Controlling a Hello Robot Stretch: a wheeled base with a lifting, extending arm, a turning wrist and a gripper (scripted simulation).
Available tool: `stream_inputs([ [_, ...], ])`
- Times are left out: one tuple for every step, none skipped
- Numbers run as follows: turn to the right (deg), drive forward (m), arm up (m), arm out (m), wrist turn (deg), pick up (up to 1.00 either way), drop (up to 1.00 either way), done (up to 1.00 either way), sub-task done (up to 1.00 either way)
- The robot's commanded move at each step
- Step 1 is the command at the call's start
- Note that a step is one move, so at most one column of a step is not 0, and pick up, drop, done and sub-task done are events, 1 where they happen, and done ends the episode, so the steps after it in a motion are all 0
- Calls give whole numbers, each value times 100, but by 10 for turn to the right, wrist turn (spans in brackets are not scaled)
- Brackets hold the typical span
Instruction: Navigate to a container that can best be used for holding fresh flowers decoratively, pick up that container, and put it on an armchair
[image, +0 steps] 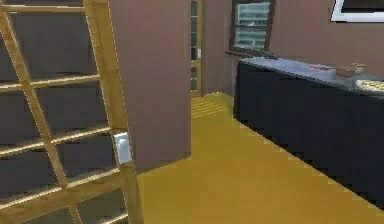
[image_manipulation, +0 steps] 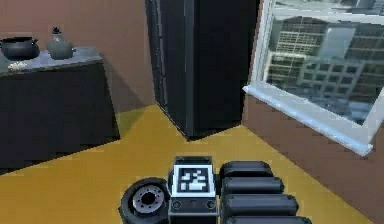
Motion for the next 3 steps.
stream_inputs([
  [-450,0,0,0,0,0,0,0,0],
  [-180,0,0,0,0,0,0,0,0],
  [0,20,0,0,0,0,0,0,0],
])
